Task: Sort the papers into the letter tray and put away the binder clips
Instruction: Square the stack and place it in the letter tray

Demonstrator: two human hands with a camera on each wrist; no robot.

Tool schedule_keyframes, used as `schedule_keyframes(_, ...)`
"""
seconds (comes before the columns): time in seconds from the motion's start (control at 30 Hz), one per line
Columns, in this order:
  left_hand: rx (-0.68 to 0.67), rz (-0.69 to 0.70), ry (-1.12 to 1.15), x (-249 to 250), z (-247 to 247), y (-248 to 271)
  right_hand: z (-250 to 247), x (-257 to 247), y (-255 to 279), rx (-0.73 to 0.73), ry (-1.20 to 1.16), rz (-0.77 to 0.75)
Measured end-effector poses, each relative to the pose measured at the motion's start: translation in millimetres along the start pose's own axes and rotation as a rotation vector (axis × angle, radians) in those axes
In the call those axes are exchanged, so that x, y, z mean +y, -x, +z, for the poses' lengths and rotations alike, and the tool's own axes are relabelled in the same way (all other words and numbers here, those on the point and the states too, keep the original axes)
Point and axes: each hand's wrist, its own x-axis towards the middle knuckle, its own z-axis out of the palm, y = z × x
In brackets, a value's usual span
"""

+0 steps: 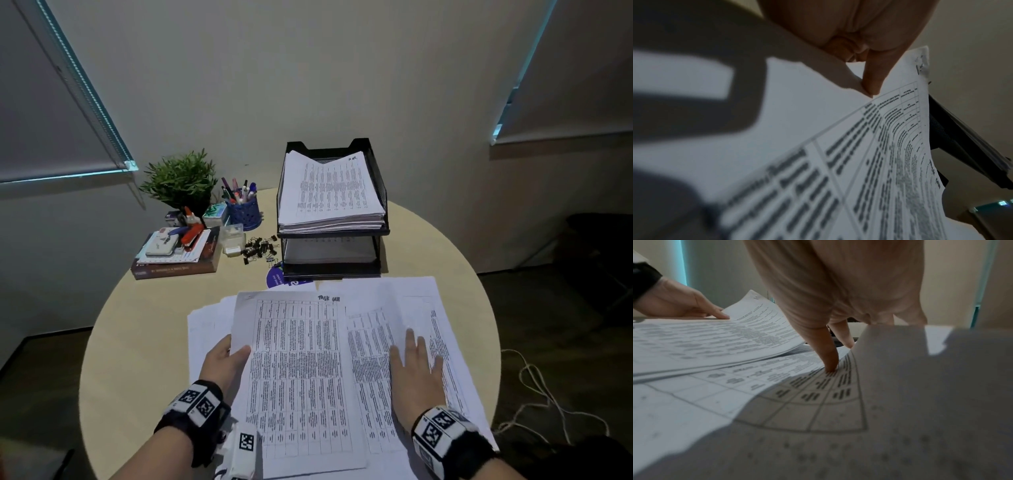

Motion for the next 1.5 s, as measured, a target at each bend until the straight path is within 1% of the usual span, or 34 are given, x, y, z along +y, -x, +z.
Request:
schedule_keyframes(0.1, 0.009, 0.010, 0.027, -0.8, 8.2, 4.6, -0.2, 7.3, -2.9, 0.014, -0.018, -0.136)
schedule_keyframes(0.17, 0.014, 0.014, 0.061, -3.5, 13.8, 5.4, 1.3, 12.4, -6.0, 0.025, -0.085, -0.216)
schedule_keyframes(0.3, 0.030, 0.015, 0.090, -10.9, 24.1, 6.1, 10.2, 23.4, -11.2, 0.040, -0.249, -0.263)
schedule_keyframes(0.37, 0.040, 0.020, 0.089, -12.1, 31.3, 8.6, 14.4, 27.5, -12.1, 0.048, -0.330, -0.264)
schedule_keyframes(0.43, 0.042, 0.038, 0.078, -12.3, 38.4, 11.2, 14.9, 30.7, -13.0, 0.027, -0.387, -0.247)
schedule_keyframes(0.53, 0.044, 0.047, 0.048, -11.5, 47.3, 17.1, 11.3, 36.0, -15.7, -0.067, -0.491, -0.229)
schedule_keyframes(0.57, 0.043, 0.049, 0.043, -12.0, 49.2, 17.5, 9.0, 38.0, -16.2, -0.077, -0.537, -0.227)
schedule_keyframes(0.6, 0.044, 0.038, 0.041, -11.5, 51.9, 18.2, 6.6, 40.4, -16.7, -0.051, -0.595, -0.215)
schedule_keyframes(0.67, 0.036, 0.017, 0.059, -13.6, 55.1, 15.5, 3.5, 46.0, -15.3, 0.074, -0.761, -0.188)
schedule_keyframes(0.7, 0.030, 0.008, 0.081, -14.0, 56.7, 14.0, 1.6, 47.8, -13.8, 0.109, -0.869, -0.168)
schedule_keyframes(0.73, 0.034, -0.009, 0.101, -13.9, 58.6, 13.3, -0.4, 48.6, -12.5, 0.085, -1.002, -0.146)
schedule_keyframes(0.77, 0.034, -0.012, 0.117, -13.8, 60.3, 12.2, -0.3, 48.6, -12.1, 0.023, -1.155, -0.127)
schedule_keyframes(0.8, 0.041, -0.024, 0.130, -14.9, 61.9, 10.2, 0.4, 48.5, -10.5, -0.086, -1.309, -0.119)
schedule_keyframes(0.87, 0.033, -0.027, 0.153, -15.0, 67.3, 8.3, 6.9, 47.9, -9.1, -0.360, -1.580, -0.071)
schedule_keyframes(0.9, 0.021, -0.018, 0.159, -14.6, 70.5, 8.0, 10.4, 48.6, -9.1, -0.439, -1.618, -0.063)
schedule_keyframes(0.93, 0.012, -0.014, 0.162, -13.2, 74.1, 9.2, 12.8, 49.3, -9.0, -0.453, -1.581, -0.100)
schedule_keyframes(1.0, 0.020, -0.017, 0.173, -6.3, 81.1, 11.5, 12.0, 52.9, -11.1, -0.368, -1.502, -0.166)
schedule_keyframes(1.13, 0.083, -0.092, 0.114, -0.9, 87.1, 4.9, -14.9, 65.8, -18.8, -0.118, -1.366, -0.248)
schedule_keyframes(1.2, 0.046, -0.098, 0.177, -1.4, 87.1, 0.7, -35.3, 73.7, -23.2, -0.046, -1.376, -0.259)
schedule_keyframes(1.23, 0.044, -0.102, 0.155, -2.0, 87.1, -1.2, -45.3, 76.9, -27.2, -0.019, -1.389, -0.257)
schedule_keyframes(1.27, 0.049, -0.091, 0.091, -3.7, 87.8, -0.4, -55.6, 80.0, -32.8, 0.007, -1.411, -0.260)
schedule_keyframes(1.3, 0.040, -0.070, -0.066, -6.2, 88.2, 1.2, -65.4, 83.3, -40.5, 0.031, -1.444, -0.256)
schedule_keyframes(1.37, 0.068, 0.007, -0.425, -18.4, 84.9, -3.2, -88.0, 89.2, -59.8, 0.067, -1.517, -0.242)
schedule_keyframes(1.4, 0.051, 0.015, -0.557, -25.3, 82.4, -7.3, -100.0, 90.9, -71.0, 0.080, -1.543, -0.240)
schedule_keyframes(1.43, 0.021, 0.006, -0.660, -30.7, 81.2, -10.8, -112.6, 91.4, -83.3, 0.094, -1.555, -0.242)
schedule_keyframes(1.5, 0.020, 0.001, -0.806, -32.0, 83.9, -14.6, -141.3, 88.4, -106.4, 0.128, -1.555, -0.263)
